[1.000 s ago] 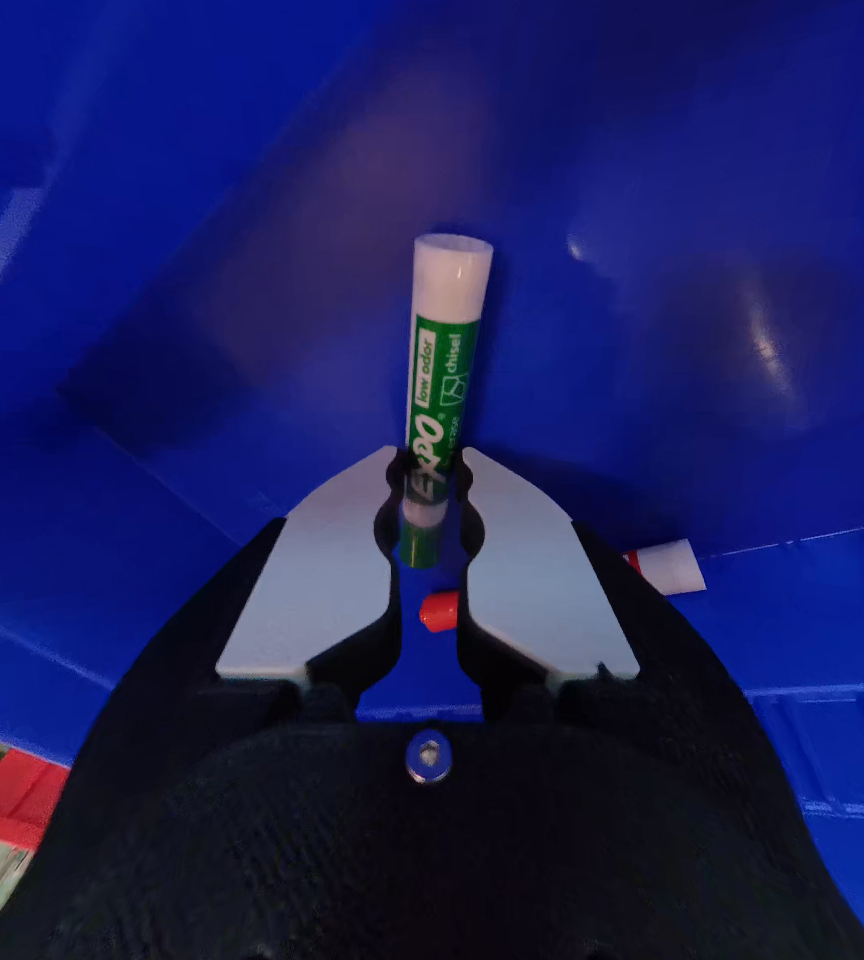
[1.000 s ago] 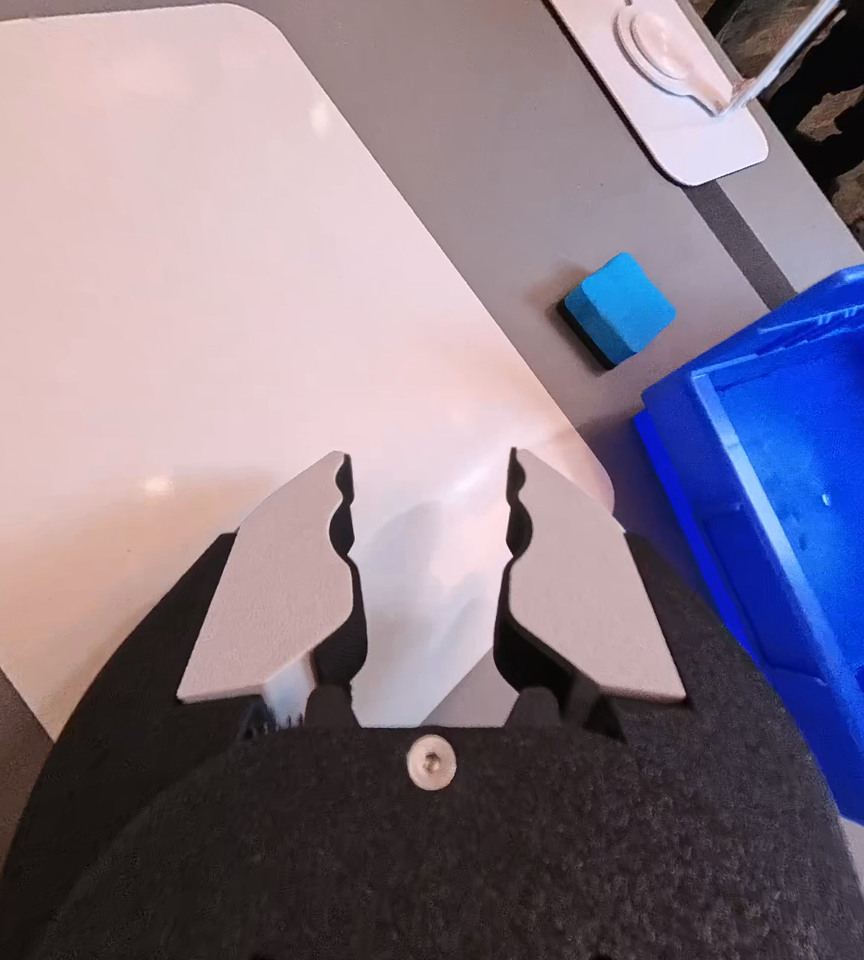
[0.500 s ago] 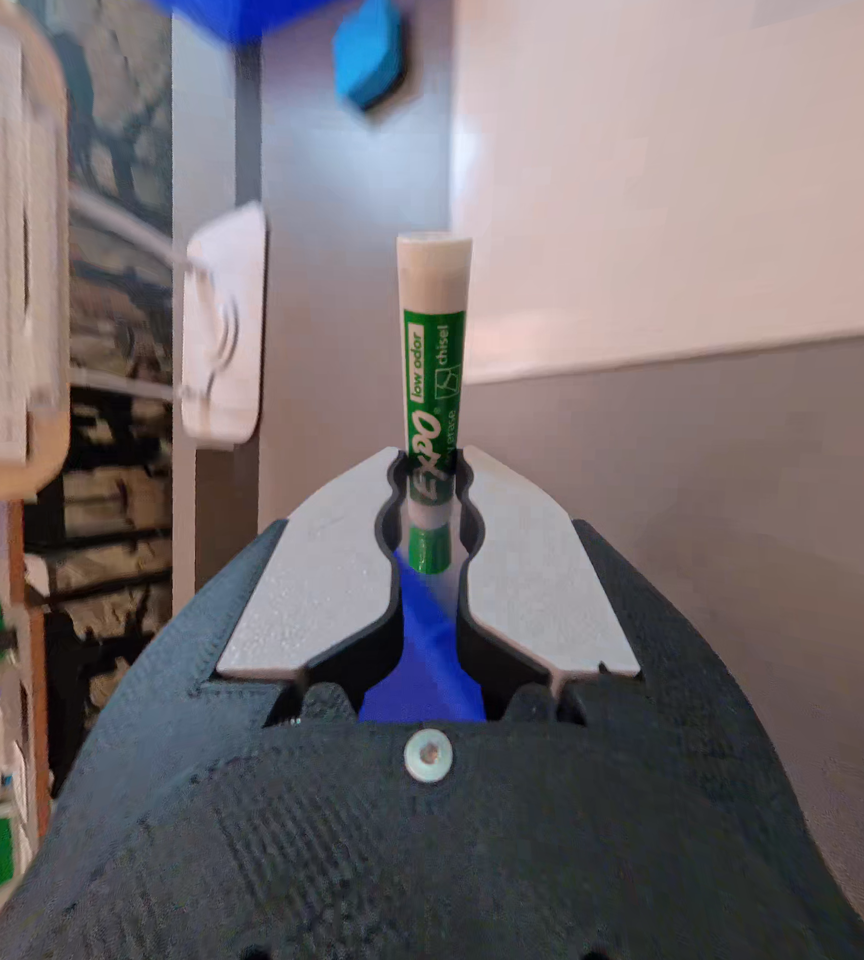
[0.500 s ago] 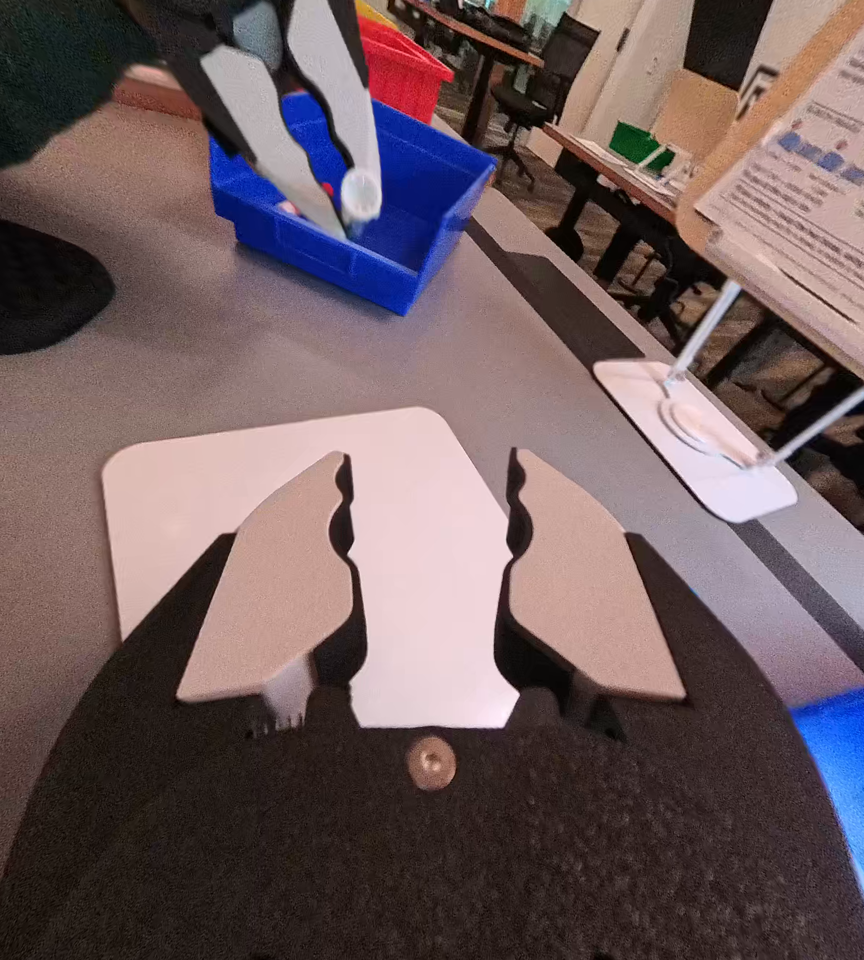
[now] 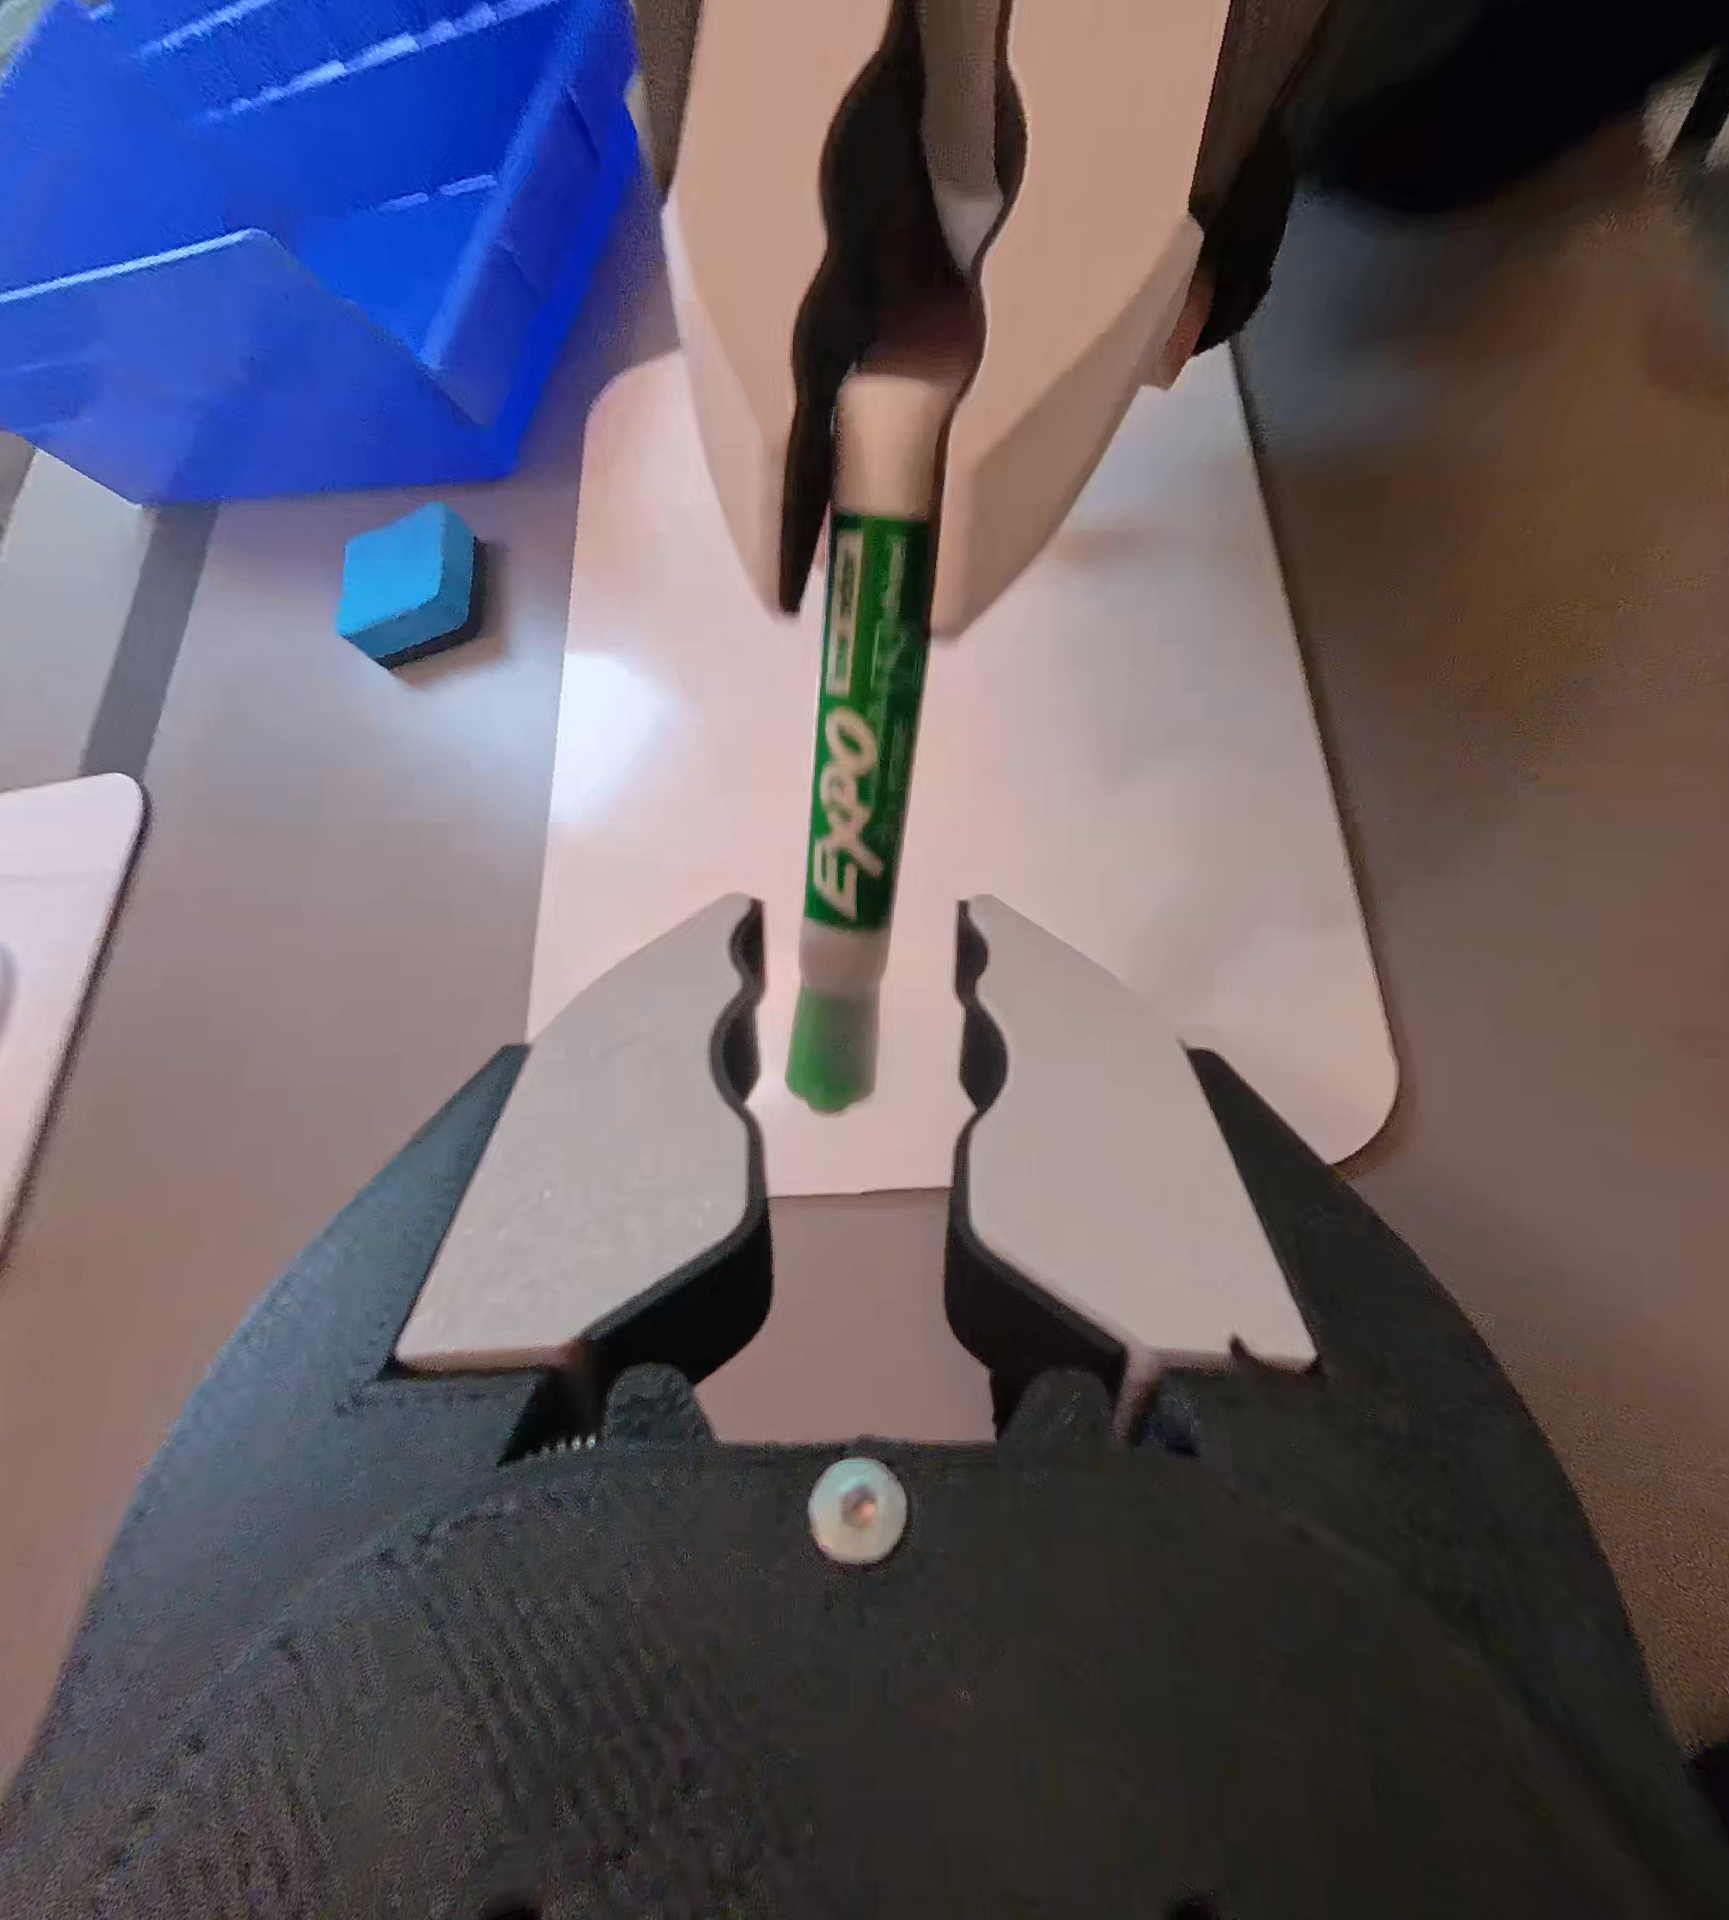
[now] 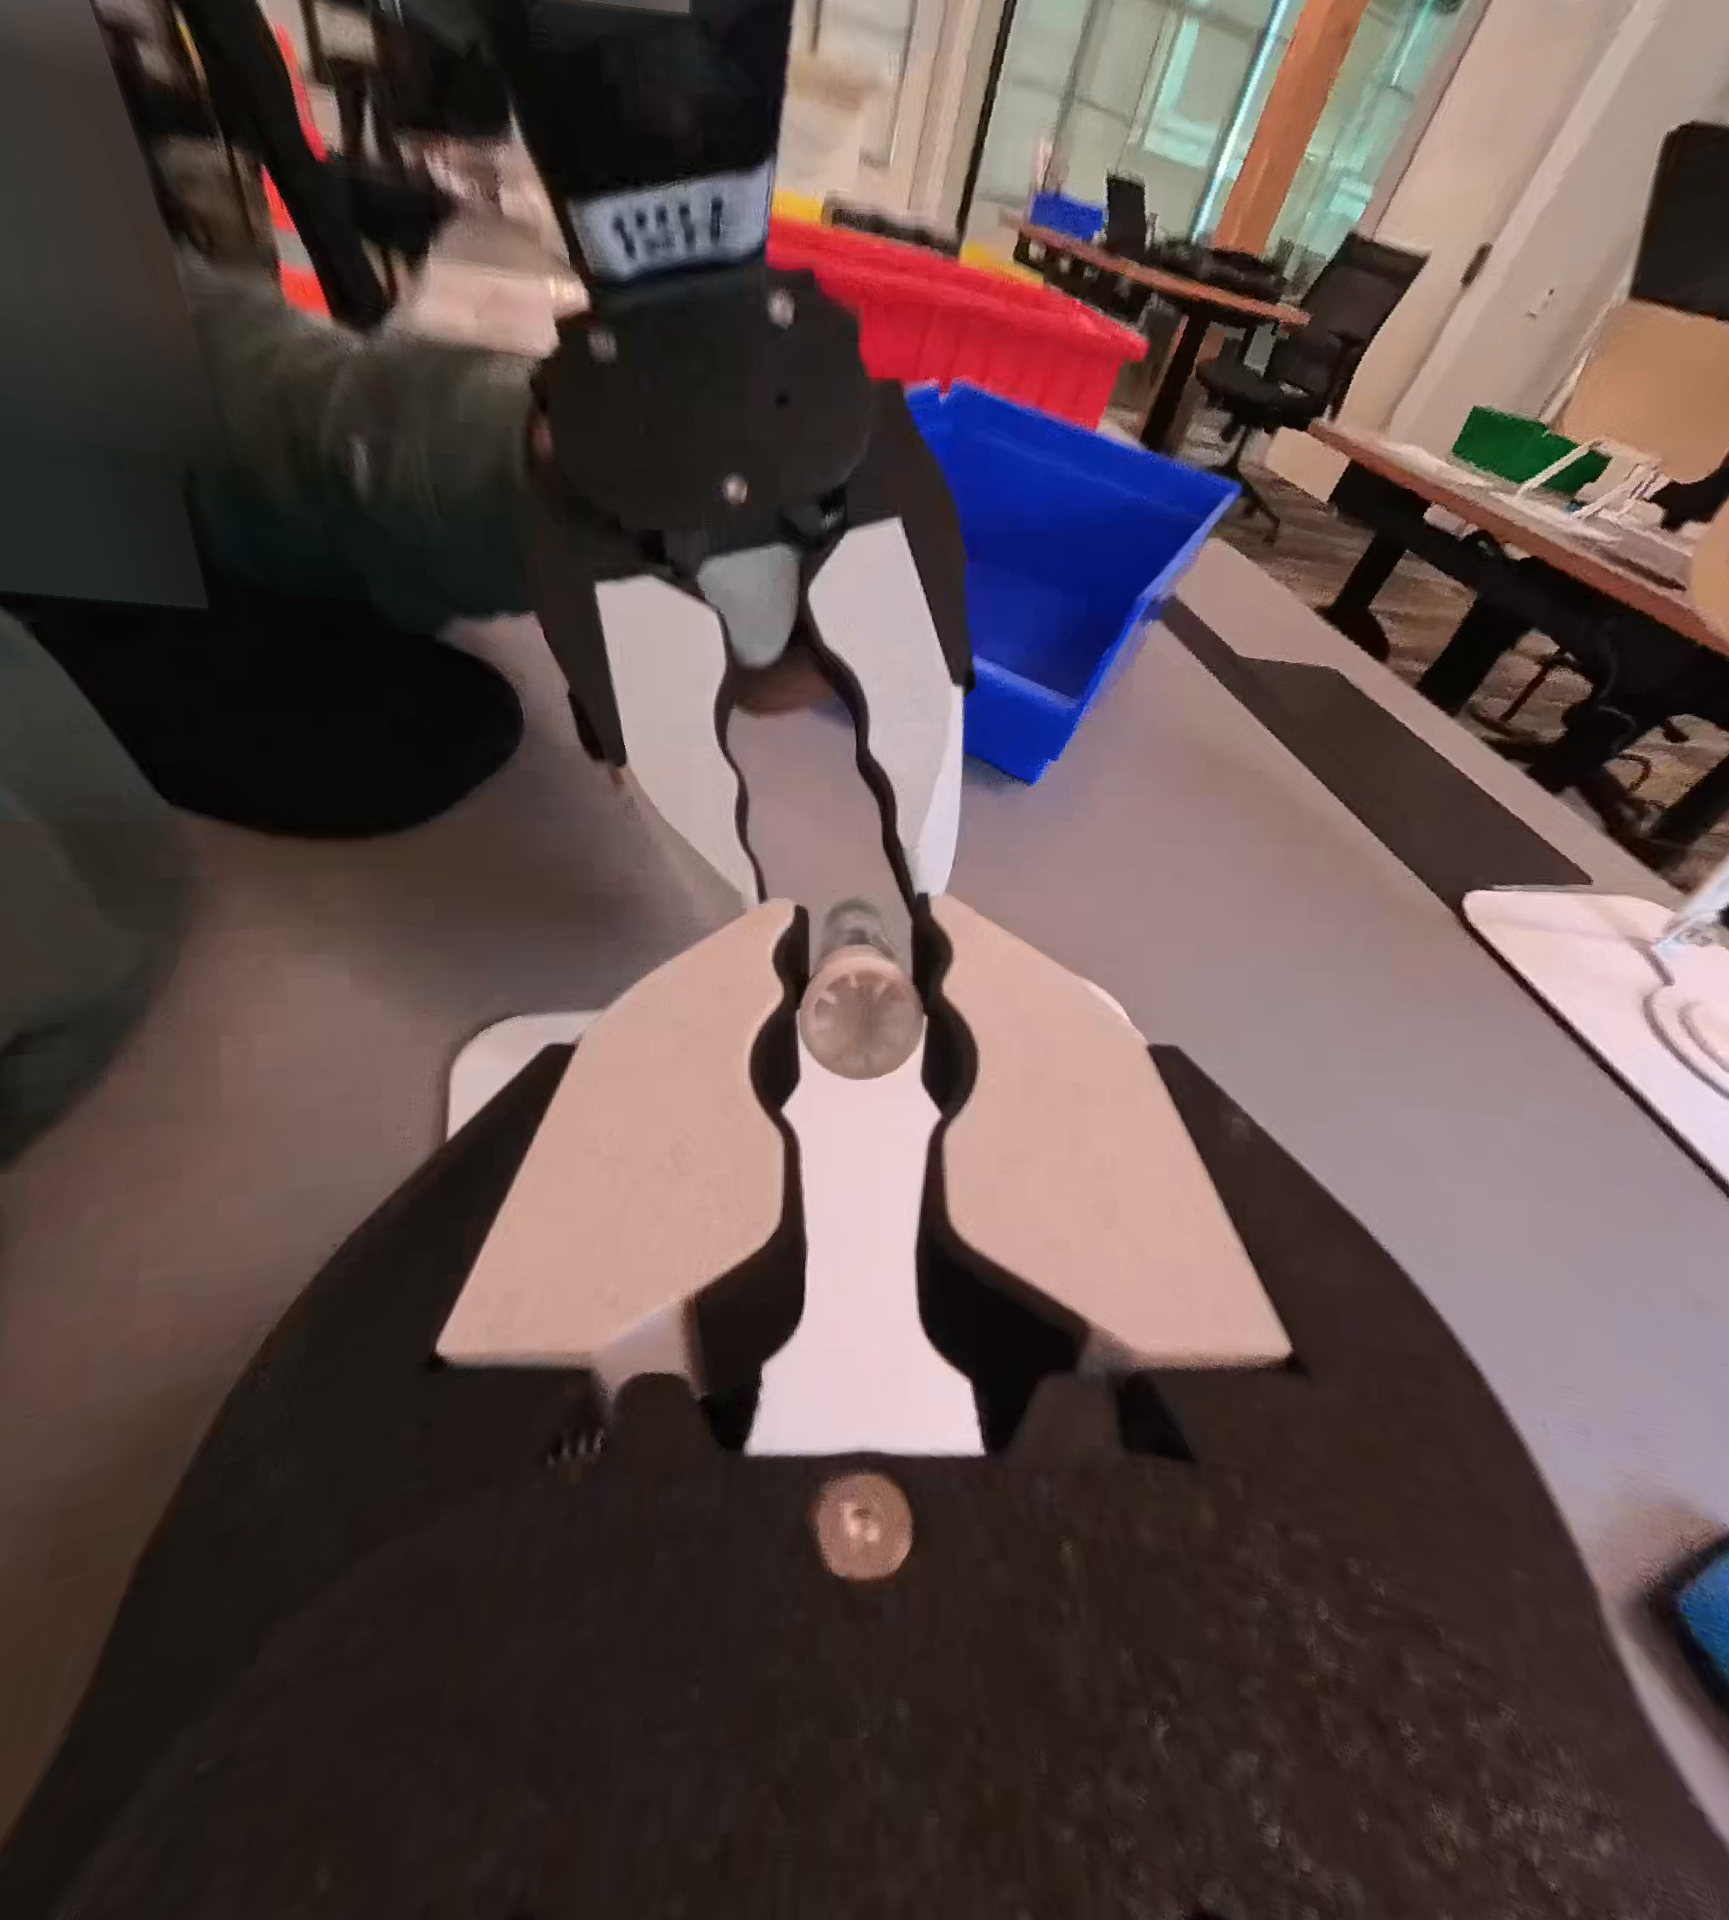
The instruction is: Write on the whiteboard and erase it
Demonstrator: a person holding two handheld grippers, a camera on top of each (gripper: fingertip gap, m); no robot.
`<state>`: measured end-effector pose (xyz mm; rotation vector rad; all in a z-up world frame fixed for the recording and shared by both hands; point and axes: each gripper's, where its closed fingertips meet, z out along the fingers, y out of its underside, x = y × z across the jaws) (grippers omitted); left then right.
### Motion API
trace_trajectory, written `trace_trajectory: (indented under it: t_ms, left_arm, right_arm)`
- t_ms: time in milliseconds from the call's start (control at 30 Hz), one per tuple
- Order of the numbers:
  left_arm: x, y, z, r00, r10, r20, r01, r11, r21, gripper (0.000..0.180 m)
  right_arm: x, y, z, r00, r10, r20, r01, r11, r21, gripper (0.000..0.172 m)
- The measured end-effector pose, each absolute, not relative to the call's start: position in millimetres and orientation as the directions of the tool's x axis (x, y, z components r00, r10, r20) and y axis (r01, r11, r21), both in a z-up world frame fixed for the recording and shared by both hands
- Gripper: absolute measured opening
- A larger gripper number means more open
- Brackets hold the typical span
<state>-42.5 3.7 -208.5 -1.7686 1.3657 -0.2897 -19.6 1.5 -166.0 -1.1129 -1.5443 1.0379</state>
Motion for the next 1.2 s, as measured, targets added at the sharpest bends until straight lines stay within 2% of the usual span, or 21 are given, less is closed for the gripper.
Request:
trace_trajectory:
  t_ms: [67, 133, 300, 467, 567, 700, 800, 1033, 1200]
  left_arm:
    - [-43.2, 3.4, -202.4, 0.428, -0.881, -0.200, -0.543, -0.074, -0.836, 0.045]
    - [-42.5, 0.2, -195.8, 0.452, -0.884, -0.119, -0.416, -0.091, -0.905, 0.041]
    - [-33.1, -6.7, -195.3, 0.441, -0.898, -0.012, -0.306, -0.138, -0.942, 0.034]
    - [-23.4, -12.6, -194.1, 0.419, -0.907, -0.035, -0.302, -0.103, -0.948, 0.020]
    - [-26.4, -15.7, -183.1, 0.410, -0.911, -0.040, -0.289, -0.088, -0.953, 0.020]
    - [-38.5, -20.5, -171.8, 0.387, -0.922, -0.019, -0.279, -0.098, -0.955, 0.019]
    - [-37.6, -24.5, -172.1, 0.361, -0.932, 0.018, -0.269, -0.122, -0.955, 0.019]
    - [-34.4, -27.3, -177.9, 0.307, -0.944, 0.125, -0.209, -0.195, -0.958, 0.019]
    - [-28.6, -33.8, -179.7, 0.264, -0.952, 0.154, -0.214, -0.214, -0.953, 0.019]
  right_arm:
    - [-12.1, 3.3, -147.4, -0.177, 0.980, 0.086, 0.064, 0.098, -0.993, 0.019]
    - [-6.4, 6.5, -137.2, -0.193, 0.981, 0.010, -0.007, 0.009, -1.000, 0.019]
    - [-0.8, 9.2, -121.1, -0.237, 0.965, -0.116, -0.109, -0.145, -0.983, 0.019]
    - [3.5, 8.2, -105.4, -0.269, 0.948, -0.170, -0.175, -0.221, -0.959, 0.019]
    - [7.1, 7.2, -104.2, -0.256, 0.960, -0.112, -0.159, -0.156, -0.975, 0.018]
    - [8.7, 5.6, -123.7, -0.216, 0.975, 0.046, -0.033, 0.040, -0.999, 0.017]
    - [8.1, 0.7, -139.1, -0.225, 0.966, 0.125, 0.029, 0.135, -0.990, 0.008]
    - [-6.0, -7.7, -168.4, -0.218, 0.949, 0.228, 0.130, 0.260, -0.957, 0.043]
    - [-7.4, -13.9, -167.8, -0.233, 0.934, 0.271, 0.124, 0.305, -0.944, 0.045]
